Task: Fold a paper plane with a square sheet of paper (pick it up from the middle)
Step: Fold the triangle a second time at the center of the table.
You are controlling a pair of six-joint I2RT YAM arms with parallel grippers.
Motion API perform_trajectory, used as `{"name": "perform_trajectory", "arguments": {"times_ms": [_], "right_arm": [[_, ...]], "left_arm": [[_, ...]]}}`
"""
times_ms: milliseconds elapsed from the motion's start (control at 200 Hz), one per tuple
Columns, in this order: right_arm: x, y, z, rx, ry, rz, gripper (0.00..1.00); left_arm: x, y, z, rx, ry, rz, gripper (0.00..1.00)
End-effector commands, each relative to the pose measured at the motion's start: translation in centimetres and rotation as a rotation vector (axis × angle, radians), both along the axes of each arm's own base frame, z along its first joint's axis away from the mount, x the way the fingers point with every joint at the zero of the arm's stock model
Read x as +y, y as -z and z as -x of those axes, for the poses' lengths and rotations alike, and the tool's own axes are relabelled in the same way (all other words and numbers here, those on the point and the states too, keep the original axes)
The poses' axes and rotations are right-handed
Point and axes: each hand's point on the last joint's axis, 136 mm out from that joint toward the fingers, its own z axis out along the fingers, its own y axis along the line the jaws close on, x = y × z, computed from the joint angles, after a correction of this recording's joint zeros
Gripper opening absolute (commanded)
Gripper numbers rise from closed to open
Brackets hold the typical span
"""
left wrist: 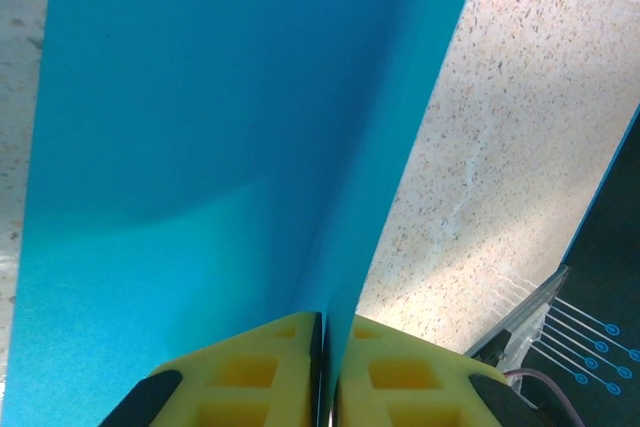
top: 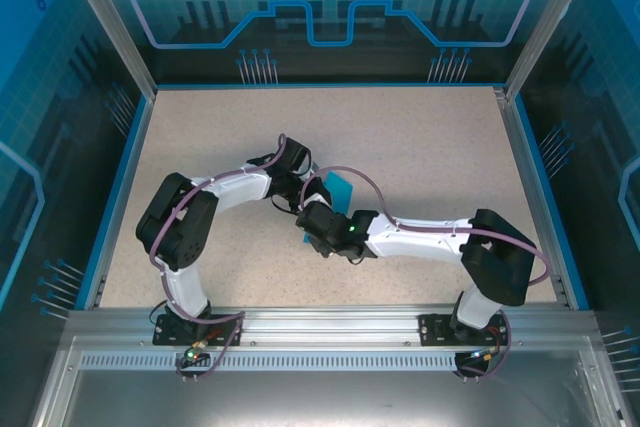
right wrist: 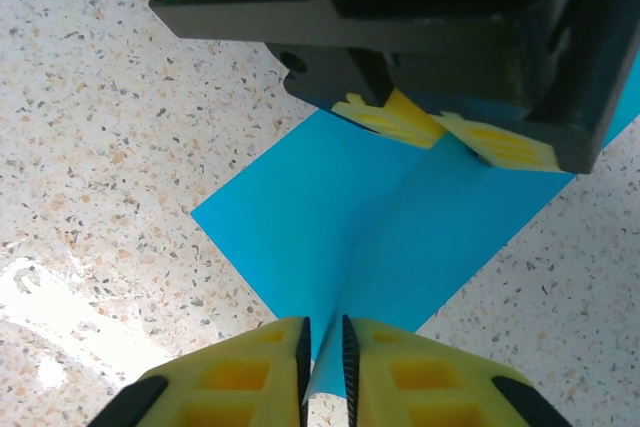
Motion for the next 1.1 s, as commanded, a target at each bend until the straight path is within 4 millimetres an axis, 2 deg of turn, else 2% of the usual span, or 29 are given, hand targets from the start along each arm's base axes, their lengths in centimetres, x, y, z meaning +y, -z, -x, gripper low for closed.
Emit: {"name": "perform_trajectory", "arguments": {"times_ms": [0, 290, 440, 455, 490, 840, 1095], "right_arm": [[0.1, -1.1, 0.1, 0.008, 0.002, -0.044, 0.16], [0.0, -1.1, 0.0, 0.113, -0.02, -0.227, 0.06], [0.1, -1.4, -0.6, 0.171, -0.034, -0.349, 0.05], [-0.4, -0.6, -0.2, 0.191, -0.031, -0.345, 0.05], [-0.5, -0.4, -0.3, 0.207, -0.034, -0.369, 0.05], [-2.2, 0.4, -2.0, 0.316, -0.035, -0.528, 0.05], [-3.1, 0.9, -3.4, 0.354, -0.02, -0.584, 0.05]], "left_arm": [[0.4, 0.0, 0.1, 0.006, -0.01, -0.037, 0.15], [2.5, -1.0, -0.5, -0.042, -0.081, -0.141, 0.26], [3.4, -1.4, -0.5, -0.057, -0.113, -0.169, 0.33], [3.6, -1.4, -0.5, -0.057, -0.116, -0.175, 0.34], [3.8, -1.5, -0.4, -0.061, -0.126, -0.183, 0.37], [5.5, -2.2, 1.2, -0.082, -0.148, -0.211, 0.43], [5.3, -2.5, 2.3, -0.086, -0.143, -0.157, 0.46]]}}
